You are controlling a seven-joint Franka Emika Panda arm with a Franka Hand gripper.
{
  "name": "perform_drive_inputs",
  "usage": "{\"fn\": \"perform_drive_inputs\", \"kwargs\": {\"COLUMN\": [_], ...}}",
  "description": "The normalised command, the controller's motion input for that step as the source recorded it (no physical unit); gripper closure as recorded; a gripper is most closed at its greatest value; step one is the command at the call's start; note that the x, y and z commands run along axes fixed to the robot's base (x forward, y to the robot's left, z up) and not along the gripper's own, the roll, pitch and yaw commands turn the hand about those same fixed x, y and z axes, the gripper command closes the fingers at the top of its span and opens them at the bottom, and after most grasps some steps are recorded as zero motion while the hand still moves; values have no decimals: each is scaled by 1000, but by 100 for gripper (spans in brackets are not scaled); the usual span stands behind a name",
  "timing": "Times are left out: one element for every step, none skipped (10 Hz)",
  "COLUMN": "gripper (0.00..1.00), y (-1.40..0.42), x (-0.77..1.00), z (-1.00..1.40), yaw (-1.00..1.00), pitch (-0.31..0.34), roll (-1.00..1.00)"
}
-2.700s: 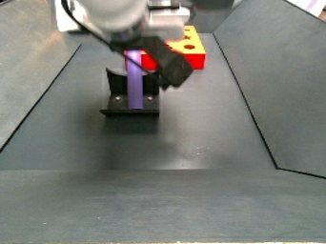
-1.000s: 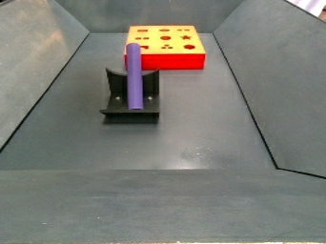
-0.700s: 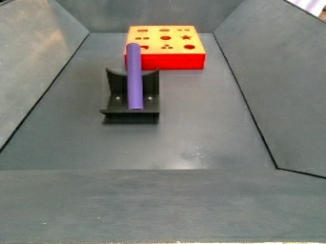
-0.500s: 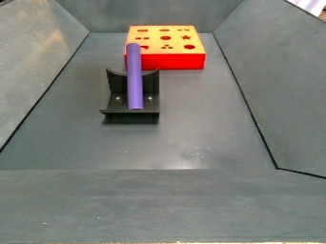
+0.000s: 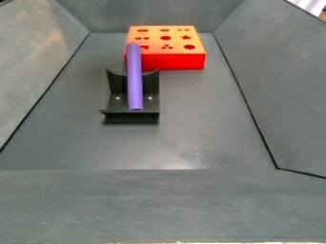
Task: Pick up the round object. Move up. Place the round object on the fixture. Regrasp the round object. Move to above the board. Insert the round object.
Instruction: Regrasp the round object.
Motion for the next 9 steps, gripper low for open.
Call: {"fn": "perform_drive_inputs", "kwargs": {"gripper": [0, 0, 0, 0, 0, 0, 0, 0, 0], "y": [-35, -40, -45, -44, -48, -48, -51, -49, -37], "x": [89, 98, 99, 97, 100, 104, 108, 106, 94], "z": [-2, -2, -1, -2, -4, -5, -10, -5, 5], "yaw": [41, 56, 87, 110, 173, 199, 234, 247, 257], "pitch": [147, 174, 211, 230, 259, 239, 195, 171, 110], "roll": [1000, 1000, 1000, 1000, 959, 760, 501, 379, 230]}}
